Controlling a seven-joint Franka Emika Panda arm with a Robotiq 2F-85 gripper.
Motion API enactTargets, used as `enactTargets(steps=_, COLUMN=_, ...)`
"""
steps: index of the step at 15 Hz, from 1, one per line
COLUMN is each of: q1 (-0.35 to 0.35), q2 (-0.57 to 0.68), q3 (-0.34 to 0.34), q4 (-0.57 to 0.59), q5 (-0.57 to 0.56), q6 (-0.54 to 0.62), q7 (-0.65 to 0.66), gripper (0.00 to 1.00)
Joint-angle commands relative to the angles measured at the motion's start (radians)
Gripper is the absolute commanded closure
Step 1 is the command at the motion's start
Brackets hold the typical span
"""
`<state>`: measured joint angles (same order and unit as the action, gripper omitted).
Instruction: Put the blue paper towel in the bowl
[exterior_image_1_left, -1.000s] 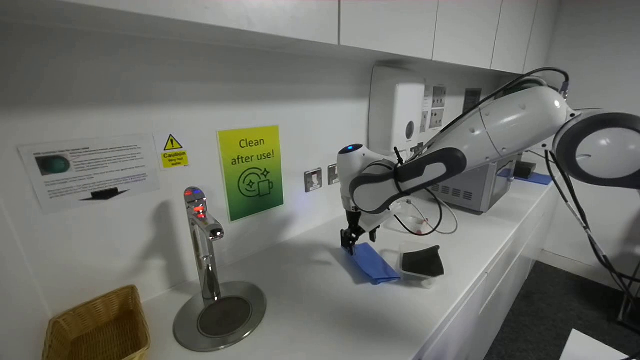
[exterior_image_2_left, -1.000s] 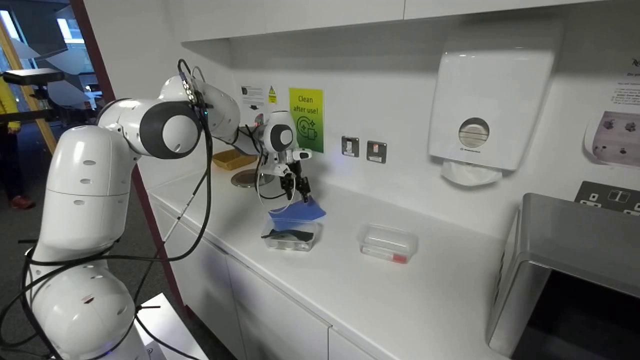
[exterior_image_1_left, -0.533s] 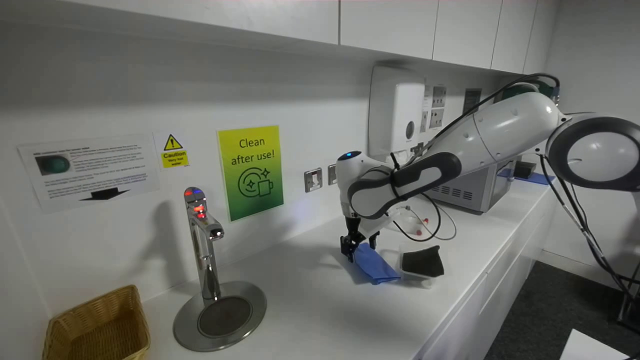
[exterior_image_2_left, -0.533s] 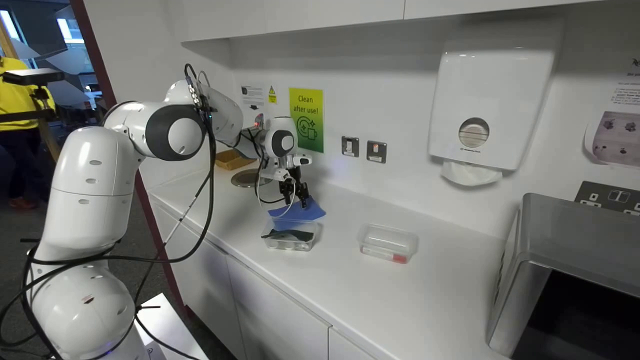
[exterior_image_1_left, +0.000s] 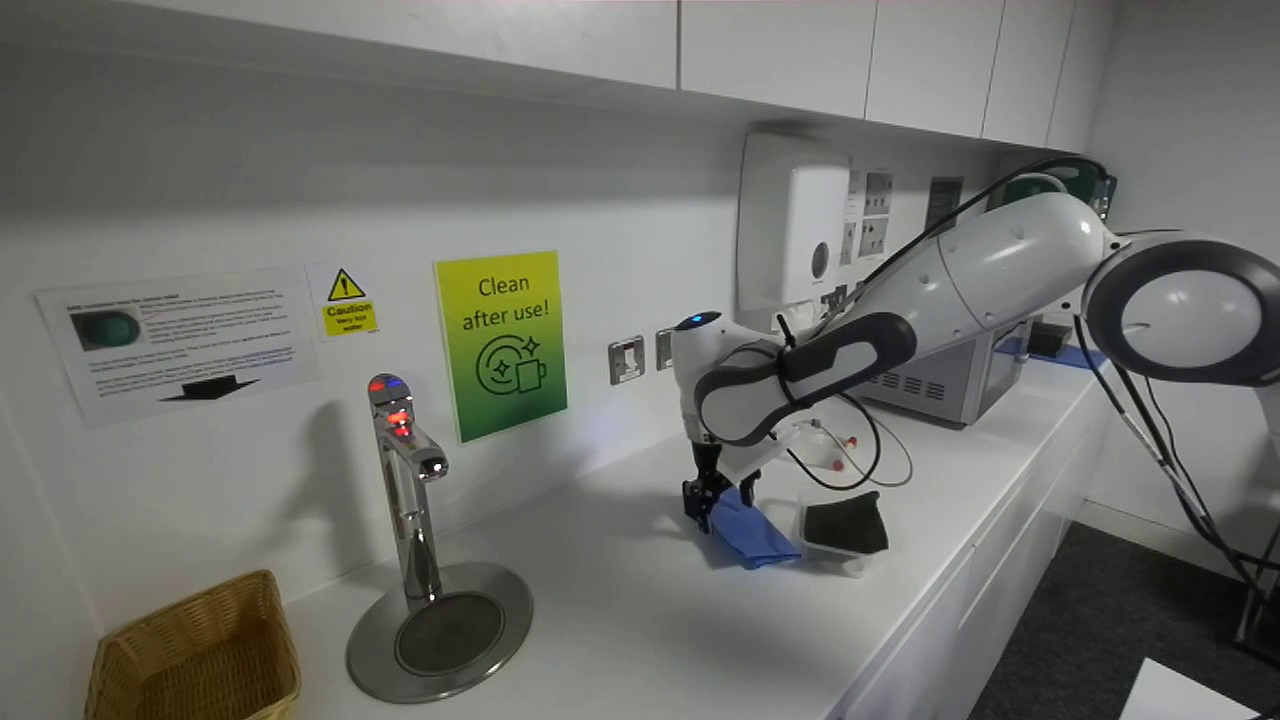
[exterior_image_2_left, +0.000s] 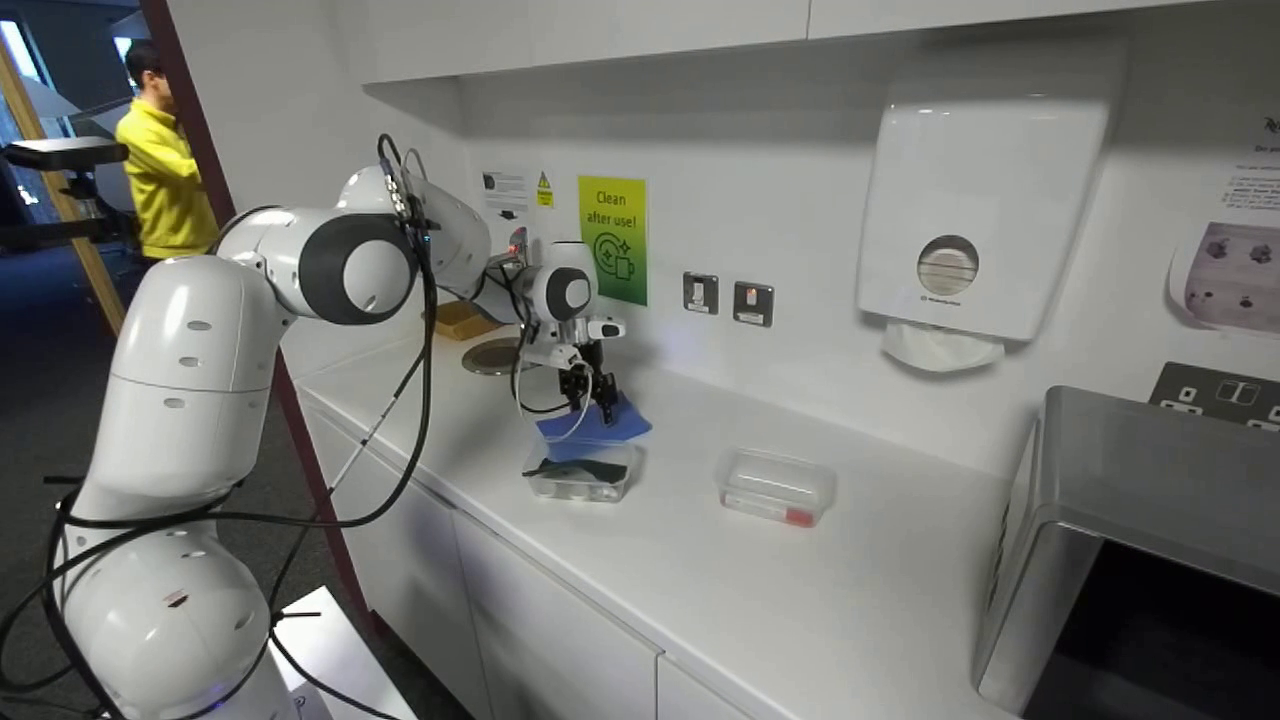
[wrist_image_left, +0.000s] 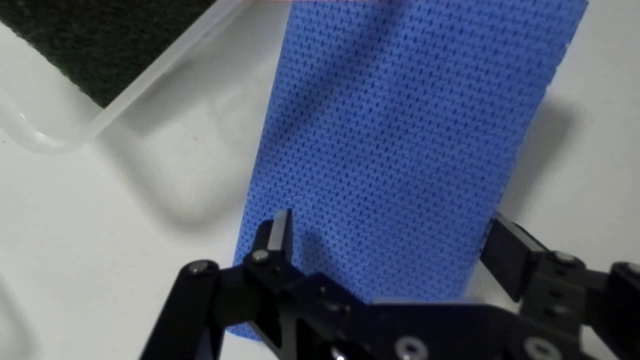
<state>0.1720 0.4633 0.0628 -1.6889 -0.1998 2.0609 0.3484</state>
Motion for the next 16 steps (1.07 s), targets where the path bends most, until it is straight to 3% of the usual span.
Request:
enactTargets(steps=1, q1=-0.004, q2=-0.01, q3=-0.014, q4=-0.006, q5=0.019, q6=0.024, q7=-0.039, gripper=0.27)
enactTargets(steps=2, q1=-0.002, q2=-0.01, q3=-0.016, q4=-0.002, q5=0.016, q6=0.018, q7=-0.038, gripper=0.28)
enactTargets(steps=5, q1=-0.002, q2=-0.015, q3=-0.021, q4=0.005, q5=0.018, q6=-0.003, q7=-0.034, gripper=0.48)
enactTargets(steps=11, q1=-0.007, q2=-0.053, q3=-0.028, q4=0.018, q5=0.048, q6=-0.053, q7=-0.017, gripper=0.95)
enactTargets(steps=12, q1=-0.004, q2=-0.068, q3=-0.031, q4=0.02, q5=0.049, q6=-0.071, q7=-0.007, gripper=1.0)
enactTargets(steps=16, q1=0.016, q2=-0.152, q3=-0.041, q4=0.001, q5=-0.003, q6=-0.1, q7=0.041, gripper=1.0)
